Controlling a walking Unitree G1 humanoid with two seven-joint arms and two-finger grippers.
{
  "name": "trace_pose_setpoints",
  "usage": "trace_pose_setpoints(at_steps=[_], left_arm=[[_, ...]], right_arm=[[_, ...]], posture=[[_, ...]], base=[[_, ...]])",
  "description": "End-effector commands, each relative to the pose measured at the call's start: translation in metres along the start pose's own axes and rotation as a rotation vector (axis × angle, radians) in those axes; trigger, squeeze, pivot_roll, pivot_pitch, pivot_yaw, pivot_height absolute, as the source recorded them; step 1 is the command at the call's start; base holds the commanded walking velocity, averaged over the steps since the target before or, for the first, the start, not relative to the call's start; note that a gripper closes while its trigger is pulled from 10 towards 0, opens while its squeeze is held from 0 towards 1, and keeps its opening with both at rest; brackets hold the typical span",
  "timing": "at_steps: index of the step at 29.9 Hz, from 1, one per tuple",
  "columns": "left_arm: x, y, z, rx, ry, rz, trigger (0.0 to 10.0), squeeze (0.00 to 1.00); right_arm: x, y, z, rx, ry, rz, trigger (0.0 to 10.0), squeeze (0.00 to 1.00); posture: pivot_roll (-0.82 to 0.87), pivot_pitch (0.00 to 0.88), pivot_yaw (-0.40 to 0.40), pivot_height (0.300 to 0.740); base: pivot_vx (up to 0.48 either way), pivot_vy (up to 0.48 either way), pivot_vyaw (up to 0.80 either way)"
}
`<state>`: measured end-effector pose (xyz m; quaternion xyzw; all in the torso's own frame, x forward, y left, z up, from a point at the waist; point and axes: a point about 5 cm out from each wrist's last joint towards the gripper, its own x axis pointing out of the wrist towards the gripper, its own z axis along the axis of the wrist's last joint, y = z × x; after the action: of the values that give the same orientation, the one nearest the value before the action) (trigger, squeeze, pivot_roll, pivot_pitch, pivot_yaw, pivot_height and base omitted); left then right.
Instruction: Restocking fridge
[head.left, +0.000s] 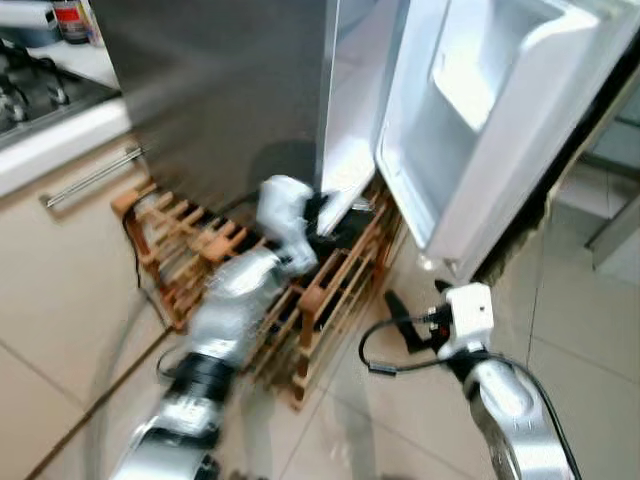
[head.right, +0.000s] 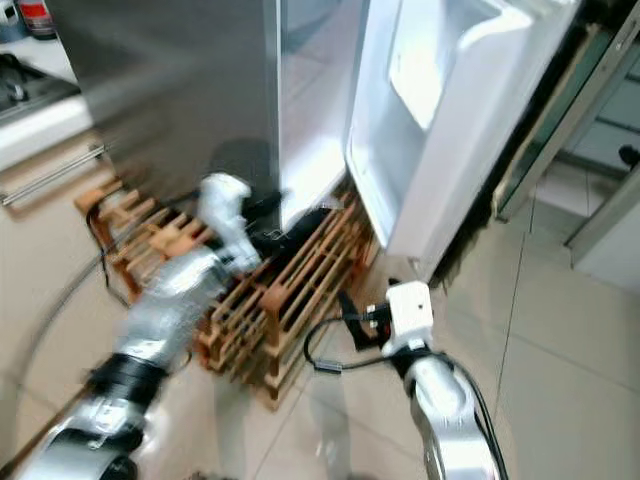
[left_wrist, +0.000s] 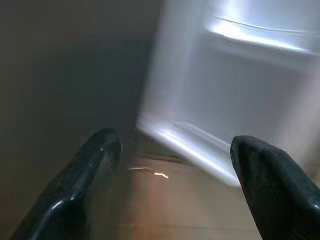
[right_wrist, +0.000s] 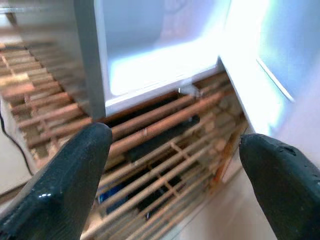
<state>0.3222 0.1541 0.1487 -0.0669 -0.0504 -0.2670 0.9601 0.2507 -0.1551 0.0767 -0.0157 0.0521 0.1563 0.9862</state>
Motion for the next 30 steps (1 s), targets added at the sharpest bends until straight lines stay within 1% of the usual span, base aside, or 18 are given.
trace_pose_setpoints(at_steps=[1,2,3,4,6,8,9,13,14,15,16,19,20,21,23,24,26,30], left_arm=[[-0.006,0.003,0.011,0.023,-0.035,0.025,10.0,0.00],[-0.036,0.023,0.006,0.015,-0.021,0.151,10.0,0.00],[-0.049,0.031,0.004,-0.029,-0.028,0.218,10.0,0.00],[-0.049,0.031,0.004,-0.029,-0.028,0.218,10.0,0.00],[-0.072,0.043,-0.001,-0.051,-0.015,0.382,10.0,0.00],[-0.083,0.047,-0.004,-0.040,-0.006,0.500,10.0,0.00],[-0.084,0.047,-0.005,-0.019,-0.005,0.540,10.0,0.00],[-0.079,0.040,-0.006,-0.005,0.011,0.631,10.0,0.00],[-0.079,0.039,-0.003,0.026,0.016,0.656,10.0,0.00],[-0.081,0.039,-0.002,0.056,0.027,0.680,10.0,0.00],[-0.083,0.039,-0.003,0.060,0.035,0.721,10.0,0.00],[-0.090,0.038,-0.007,0.098,0.099,0.812,10.0,0.00],[-0.090,0.038,-0.007,0.098,0.099,0.812,10.0,0.00],[-0.087,0.033,-0.009,0.078,0.098,0.825,10.0,0.00],[-0.085,0.030,-0.009,0.082,0.097,0.828,10.0,0.00],[-0.079,0.027,-0.008,0.101,0.101,0.834,10.0,0.00],[-0.077,0.028,-0.007,0.119,0.110,0.847,10.0,0.00],[-0.078,0.032,-0.006,0.145,0.127,0.880,10.0,0.00]], right_arm=[[0.002,-0.003,0.005,0.013,-0.027,0.001,10.0,0.00],[0.006,-0.004,0.018,0.021,-0.097,0.010,10.0,0.00],[0.008,-0.003,0.025,0.007,-0.130,0.019,10.0,0.00],[0.008,-0.003,0.025,0.007,-0.130,0.019,10.0,0.00],[0.013,0.001,0.037,-0.010,-0.173,0.041,10.0,0.00],[0.020,0.007,0.043,-0.006,-0.187,0.072,10.0,0.00],[0.023,0.011,0.044,-0.004,-0.186,0.089,10.0,0.00],[0.034,0.019,0.037,0.014,-0.154,0.133,10.0,0.00],[0.035,0.020,0.035,0.020,-0.146,0.142,10.0,0.00],[0.036,0.021,0.033,0.025,-0.139,0.147,10.0,0.00],[0.037,0.021,0.030,0.035,-0.126,0.149,10.0,0.00],[0.038,0.023,0.026,0.054,-0.110,0.147,10.0,0.00],[0.038,0.023,0.026,0.054,-0.110,0.147,10.0,0.00],[0.039,0.027,0.025,0.052,-0.105,0.161,10.0,0.00],[0.039,0.029,0.025,0.052,-0.103,0.167,10.0,0.00],[0.040,0.030,0.022,0.051,-0.098,0.172,10.0,0.00],[0.041,0.031,0.021,0.051,-0.095,0.175,10.0,0.00],[0.042,0.032,0.020,0.052,-0.094,0.178,10.0,0.00]], posture=[[-0.11,0.000,-0.035,0.740],[-0.09,0.000,-0.043,0.740],[-0.08,0.000,-0.045,0.740],[-0.08,0.000,-0.045,0.740],[-0.06,0.000,-0.056,0.740],[-0.04,0.000,-0.070,0.740],[-0.04,0.000,-0.073,0.740],[-0.03,0.000,-0.078,0.740],[-0.02,0.000,-0.078,0.740],[-0.02,0.000,-0.077,0.740],[-0.02,0.000,-0.077,0.740],[-0.02,0.000,-0.072,0.740],[-0.02,0.000,-0.072,0.740],[-0.03,0.000,-0.066,0.740],[-0.02,0.000,-0.066,0.740],[-0.02,0.000,-0.069,0.740],[-0.02,0.000,-0.070,0.740],[-0.02,0.000,-0.071,0.740]], base=[[0.000,0.000,0.00],[0.000,0.000,0.00],[0.000,0.000,0.79],[0.000,0.000,0.79],[0.000,0.000,0.73],[0.000,0.000,0.66],[0.000,0.000,0.63],[0.000,0.000,0.61],[0.000,0.000,0.58],[0.000,0.000,0.58],[0.000,0.000,0.57],[0.000,-0.452,0.55],[0.000,-0.450,0.54],[0.000,-0.439,0.52],[0.000,-0.428,0.52],[0.000,-0.420,0.51],[0.251,-0.407,0.51],[0.268,-0.396,0.50]])
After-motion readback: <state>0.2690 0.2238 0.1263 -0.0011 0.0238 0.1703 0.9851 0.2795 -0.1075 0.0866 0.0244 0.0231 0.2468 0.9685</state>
